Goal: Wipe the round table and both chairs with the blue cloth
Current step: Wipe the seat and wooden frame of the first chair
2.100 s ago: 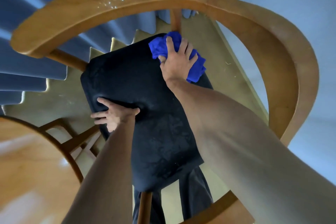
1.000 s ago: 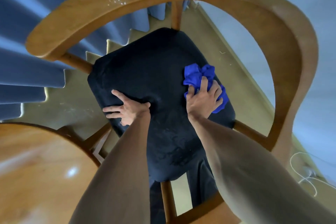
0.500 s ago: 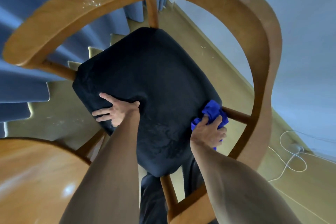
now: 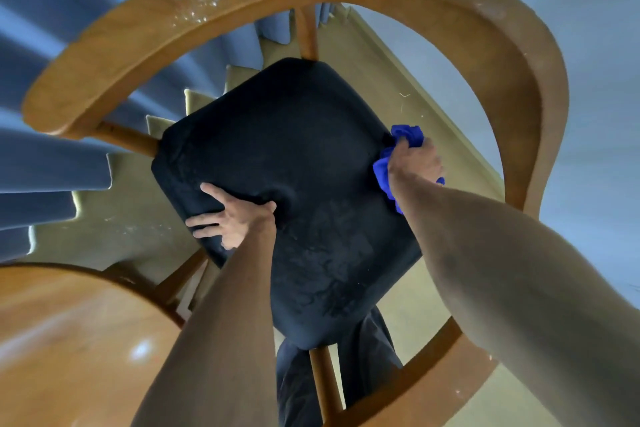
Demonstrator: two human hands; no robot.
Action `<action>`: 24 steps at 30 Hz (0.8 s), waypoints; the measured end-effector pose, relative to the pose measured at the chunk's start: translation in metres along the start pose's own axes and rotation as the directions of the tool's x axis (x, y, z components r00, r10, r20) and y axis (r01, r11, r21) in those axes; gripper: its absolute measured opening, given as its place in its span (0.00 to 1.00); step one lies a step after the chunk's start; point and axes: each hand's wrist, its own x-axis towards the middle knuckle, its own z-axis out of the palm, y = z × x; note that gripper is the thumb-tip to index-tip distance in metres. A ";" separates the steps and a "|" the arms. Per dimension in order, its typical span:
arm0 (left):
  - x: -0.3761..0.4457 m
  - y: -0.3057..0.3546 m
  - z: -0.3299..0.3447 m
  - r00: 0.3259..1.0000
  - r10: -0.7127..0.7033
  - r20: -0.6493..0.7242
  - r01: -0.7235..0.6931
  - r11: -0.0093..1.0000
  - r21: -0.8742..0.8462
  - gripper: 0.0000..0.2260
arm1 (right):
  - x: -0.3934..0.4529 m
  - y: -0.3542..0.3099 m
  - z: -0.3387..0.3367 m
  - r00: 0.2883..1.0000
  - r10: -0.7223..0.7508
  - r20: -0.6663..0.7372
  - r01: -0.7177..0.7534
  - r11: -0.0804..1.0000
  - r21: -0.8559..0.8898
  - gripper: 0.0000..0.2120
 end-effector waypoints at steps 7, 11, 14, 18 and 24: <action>-0.006 0.001 -0.007 1.000 -0.018 -0.012 0.018 1.000 -0.014 0.58 | -0.050 0.044 0.011 0.984 -0.021 -0.176 -0.003 0.991 -0.134 0.27; -0.007 -0.007 -0.012 0.999 0.025 -0.043 -0.022 0.998 0.056 0.57 | -0.080 0.054 0.025 0.937 -0.322 -0.132 0.264 0.904 -0.336 0.27; -0.009 -0.020 -0.013 0.993 0.096 -0.064 -0.091 0.992 0.086 0.52 | -0.110 0.054 0.041 0.854 -0.511 -0.094 0.453 0.821 -0.347 0.26; -0.001 -0.055 -0.019 0.960 0.230 -0.160 -0.230 0.973 0.017 0.31 | -0.161 0.056 0.060 0.726 -0.688 0.014 0.662 0.692 -0.288 0.23; 0.016 -0.104 -0.032 0.986 0.077 -0.148 -0.118 0.950 -0.291 0.15 | -0.248 0.078 0.092 0.466 -0.854 0.233 0.883 0.432 -0.183 0.24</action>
